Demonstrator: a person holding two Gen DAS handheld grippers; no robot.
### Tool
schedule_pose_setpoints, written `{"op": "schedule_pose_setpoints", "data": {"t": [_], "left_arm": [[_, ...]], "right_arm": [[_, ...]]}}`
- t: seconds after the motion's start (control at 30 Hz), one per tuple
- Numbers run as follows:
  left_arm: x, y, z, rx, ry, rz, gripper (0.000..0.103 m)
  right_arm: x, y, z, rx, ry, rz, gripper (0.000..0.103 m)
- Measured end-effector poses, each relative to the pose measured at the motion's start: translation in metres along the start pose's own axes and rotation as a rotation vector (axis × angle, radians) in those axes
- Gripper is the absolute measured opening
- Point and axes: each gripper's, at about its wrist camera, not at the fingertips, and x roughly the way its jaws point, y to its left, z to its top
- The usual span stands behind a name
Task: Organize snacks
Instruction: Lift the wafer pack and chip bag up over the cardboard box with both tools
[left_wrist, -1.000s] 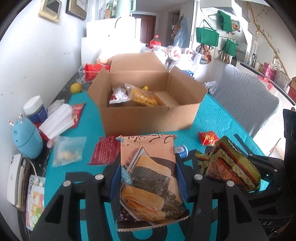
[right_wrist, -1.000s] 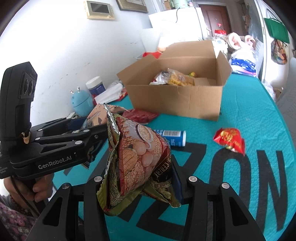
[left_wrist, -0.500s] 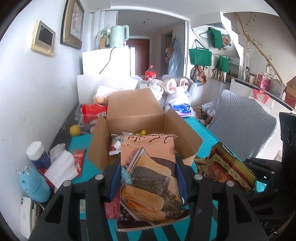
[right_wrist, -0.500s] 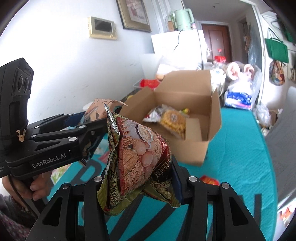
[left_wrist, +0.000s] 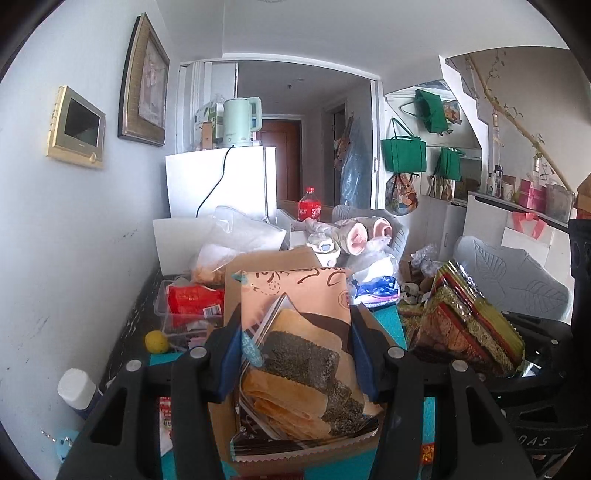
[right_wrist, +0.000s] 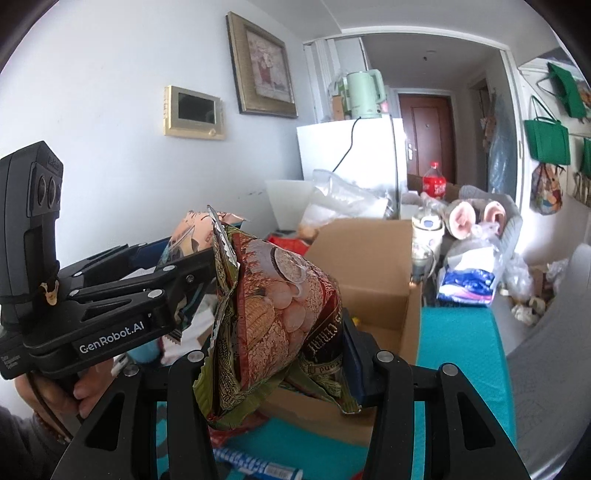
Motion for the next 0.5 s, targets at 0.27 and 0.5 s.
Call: {"op": "schedule_pose_setpoints", "data": {"t": [0.27, 0.5], "left_arm": [[0.05, 0.017, 0.018, -0.052, 0.004, -0.008, 0.051], [0.099, 0.037, 0.015, -0.085, 0.051, 0.031, 0.051]], "right_arm": [[0.041, -0.023, 0.028, 0.02, -0.011, -0.048, 0.047], [0.081, -0.051, 0.037, 0.087, -0.014, -0.058, 0.047]]}}
